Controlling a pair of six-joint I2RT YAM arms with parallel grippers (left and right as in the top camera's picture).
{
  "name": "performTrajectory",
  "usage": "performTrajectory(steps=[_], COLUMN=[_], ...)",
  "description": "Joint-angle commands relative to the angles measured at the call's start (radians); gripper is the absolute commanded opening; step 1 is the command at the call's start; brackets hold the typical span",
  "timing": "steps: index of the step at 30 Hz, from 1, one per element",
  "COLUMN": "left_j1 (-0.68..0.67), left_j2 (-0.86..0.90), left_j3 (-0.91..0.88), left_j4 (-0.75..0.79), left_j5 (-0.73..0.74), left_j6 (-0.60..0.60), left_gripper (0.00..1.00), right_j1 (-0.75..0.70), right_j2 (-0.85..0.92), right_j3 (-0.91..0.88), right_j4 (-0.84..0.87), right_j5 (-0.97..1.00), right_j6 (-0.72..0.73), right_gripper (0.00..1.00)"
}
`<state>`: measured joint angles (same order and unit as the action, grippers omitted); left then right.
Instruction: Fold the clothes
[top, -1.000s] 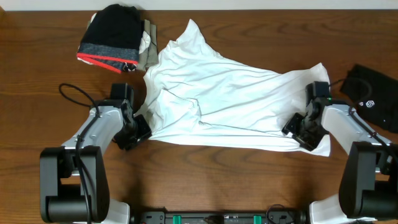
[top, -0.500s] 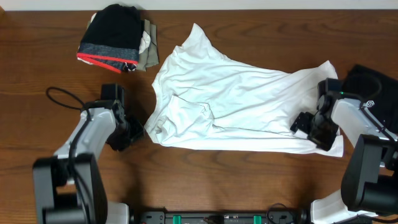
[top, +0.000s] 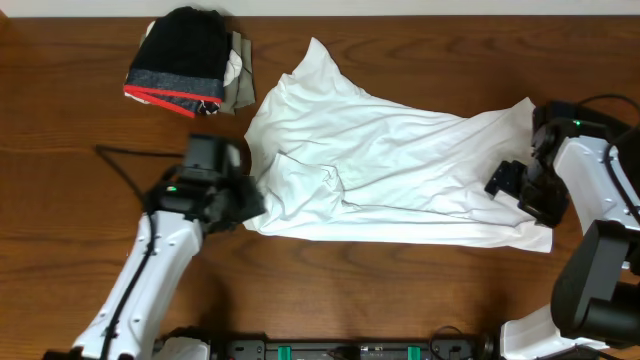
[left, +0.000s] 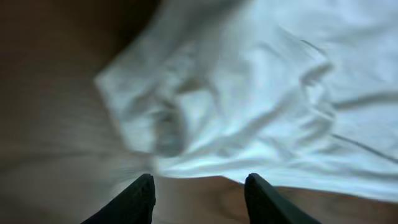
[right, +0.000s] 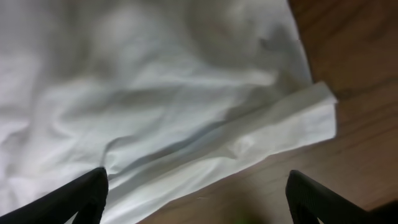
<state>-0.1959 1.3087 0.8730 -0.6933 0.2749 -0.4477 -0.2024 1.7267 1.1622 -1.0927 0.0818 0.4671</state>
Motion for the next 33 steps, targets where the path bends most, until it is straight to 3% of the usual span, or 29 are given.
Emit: performTrajectory(steps=[1,7,15,33], left_j1=[-0.068,-0.145,-0.148,-0.131], left_j2=[0.062,0.2,0.287,0.409], left_j3=[0.01,0.01,0.01,0.01], left_j4=[0.022,0.072,0.167,0.366], left_j5=[0.033,0.077,0.074,-0.139], left_j6=[-0.029,-0.048,-0.047,-0.065], left_gripper=[0.49,0.48,0.48,0.48], right_j1=[-0.011,-0.012,-0.011,-0.011], right_j2=[-0.005,-0.005,-0.005,-0.005], right_j3=[-0.056,-0.13,-0.131,-0.145], right_j4=[0.003,0.06,0.043,0.029], right_j5=[0.005,-0.031,-0.034,-0.034], right_j6=[0.014,0.014,0.014,0.017], right_gripper=[0.89,0.88,0.89,0.89])
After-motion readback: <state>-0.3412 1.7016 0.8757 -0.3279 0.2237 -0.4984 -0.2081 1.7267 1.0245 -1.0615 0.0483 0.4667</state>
